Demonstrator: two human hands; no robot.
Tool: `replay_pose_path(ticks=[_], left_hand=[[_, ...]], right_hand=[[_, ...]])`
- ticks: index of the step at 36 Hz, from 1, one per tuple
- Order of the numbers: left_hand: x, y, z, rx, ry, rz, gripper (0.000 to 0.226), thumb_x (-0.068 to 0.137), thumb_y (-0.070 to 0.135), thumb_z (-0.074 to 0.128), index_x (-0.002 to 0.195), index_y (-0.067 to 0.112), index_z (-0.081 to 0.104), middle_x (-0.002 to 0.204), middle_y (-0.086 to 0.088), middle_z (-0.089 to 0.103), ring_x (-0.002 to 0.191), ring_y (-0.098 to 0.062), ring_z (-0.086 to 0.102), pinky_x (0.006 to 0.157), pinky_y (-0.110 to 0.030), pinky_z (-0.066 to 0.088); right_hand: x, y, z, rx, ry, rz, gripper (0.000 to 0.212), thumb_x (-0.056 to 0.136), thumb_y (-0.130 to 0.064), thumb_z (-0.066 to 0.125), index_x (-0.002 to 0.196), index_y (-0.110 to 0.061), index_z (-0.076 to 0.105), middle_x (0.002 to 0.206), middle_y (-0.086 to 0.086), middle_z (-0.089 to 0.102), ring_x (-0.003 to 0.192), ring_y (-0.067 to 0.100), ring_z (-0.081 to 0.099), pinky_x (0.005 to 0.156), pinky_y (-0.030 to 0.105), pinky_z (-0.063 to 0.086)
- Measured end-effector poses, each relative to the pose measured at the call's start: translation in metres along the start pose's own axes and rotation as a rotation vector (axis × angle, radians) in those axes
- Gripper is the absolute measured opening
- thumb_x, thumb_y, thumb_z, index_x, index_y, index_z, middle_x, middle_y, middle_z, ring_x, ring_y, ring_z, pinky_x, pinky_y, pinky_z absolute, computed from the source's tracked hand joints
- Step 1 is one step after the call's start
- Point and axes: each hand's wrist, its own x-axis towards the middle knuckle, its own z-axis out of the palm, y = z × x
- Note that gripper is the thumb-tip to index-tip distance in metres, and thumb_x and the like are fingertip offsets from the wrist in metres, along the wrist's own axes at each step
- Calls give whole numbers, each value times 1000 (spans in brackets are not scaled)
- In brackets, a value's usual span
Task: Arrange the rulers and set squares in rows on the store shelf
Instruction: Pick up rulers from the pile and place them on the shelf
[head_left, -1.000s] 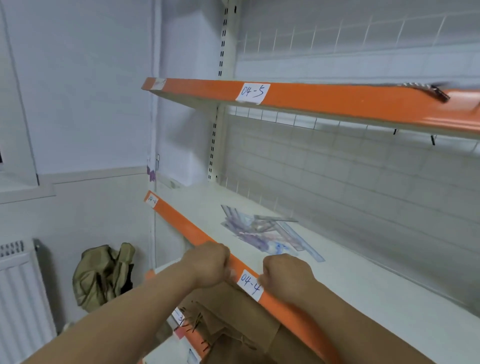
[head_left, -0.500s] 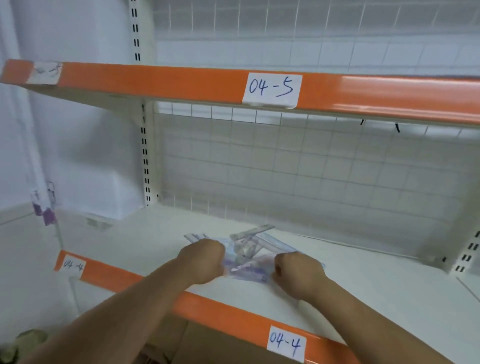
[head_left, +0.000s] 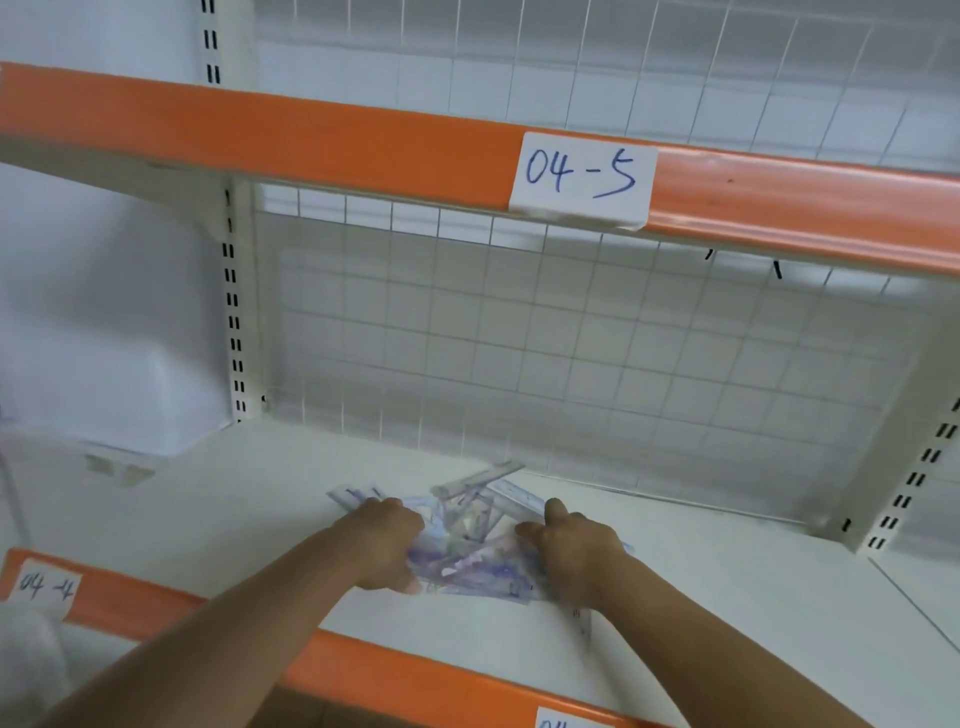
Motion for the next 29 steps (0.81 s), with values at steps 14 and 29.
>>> replay_pose_path(ticks=[14,29], left_hand=[[7,-12,5,-121,49,38,39,83,36,71,116,20,57,111,0,43,107,-19,51,90,-30,44],[3,-25,-5,-79,156,44,34,88,20,62,121,18,55,115,1,51,104,-17,51,68,-19,34]], right_hand=[[9,19,7,41,-71,-118,35,94,-20,53,128,-15,47,125,8,48,110,30,55,85,40,48],[0,32,1,125,47,-97,31,98,-26,46,126,-15,52,123,7,50,110,26,53,78,29,40]])
